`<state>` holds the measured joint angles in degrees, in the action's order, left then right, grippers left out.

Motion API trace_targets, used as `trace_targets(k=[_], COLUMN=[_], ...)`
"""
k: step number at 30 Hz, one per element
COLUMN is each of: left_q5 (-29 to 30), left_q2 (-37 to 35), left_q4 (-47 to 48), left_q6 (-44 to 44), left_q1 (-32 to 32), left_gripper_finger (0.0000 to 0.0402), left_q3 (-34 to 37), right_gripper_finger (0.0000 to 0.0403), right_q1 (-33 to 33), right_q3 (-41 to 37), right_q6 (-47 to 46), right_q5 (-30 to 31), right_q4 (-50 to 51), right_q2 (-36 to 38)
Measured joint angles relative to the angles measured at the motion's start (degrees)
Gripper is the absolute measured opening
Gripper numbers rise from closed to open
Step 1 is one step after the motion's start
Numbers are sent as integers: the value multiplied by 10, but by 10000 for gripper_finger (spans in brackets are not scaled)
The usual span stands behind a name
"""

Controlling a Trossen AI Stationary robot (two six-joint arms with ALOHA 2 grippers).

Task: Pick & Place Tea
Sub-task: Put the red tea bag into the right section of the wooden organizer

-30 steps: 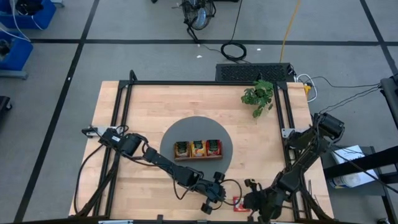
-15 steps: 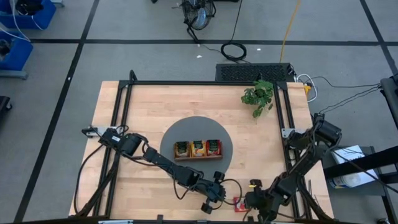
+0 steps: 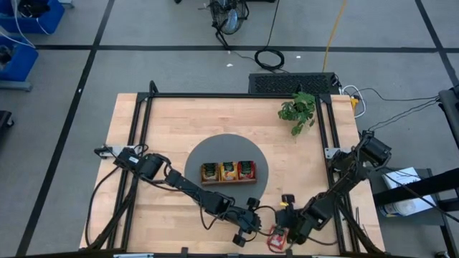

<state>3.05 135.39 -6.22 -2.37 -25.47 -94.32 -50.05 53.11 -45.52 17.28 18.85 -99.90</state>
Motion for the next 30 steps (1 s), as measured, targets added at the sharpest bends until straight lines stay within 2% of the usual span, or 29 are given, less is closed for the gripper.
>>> trace_targets(k=[5, 11, 14, 19, 24, 30], left_q5=[0, 1, 37, 139, 144, 151], left_q2=[0, 0, -9, -66, -111, -108], left_q4=[1, 11, 5, 50, 131, 167], left_q6=[0, -8, -36, -75, -53, -79], left_q1=[0, 0, 0, -24, -65, -100], left_gripper_finger=[47, 47, 47, 47, 47, 47], left_q3=[0, 0, 0, 0, 0, 0], right_gripper_finger=[0, 0, 0, 0, 0, 0], right_q1=[29, 15, -11, -53, -82, -85], right_q3=[-1, 7, 30, 47, 44, 12], right_q6=[14, -14, -14, -6, 1, -2], right_q5=[40, 50, 50, 50, 50, 34], right_q4=[2, -6, -9, -36, -73, -158], right_q2=[1, 42, 49, 50, 48, 23])
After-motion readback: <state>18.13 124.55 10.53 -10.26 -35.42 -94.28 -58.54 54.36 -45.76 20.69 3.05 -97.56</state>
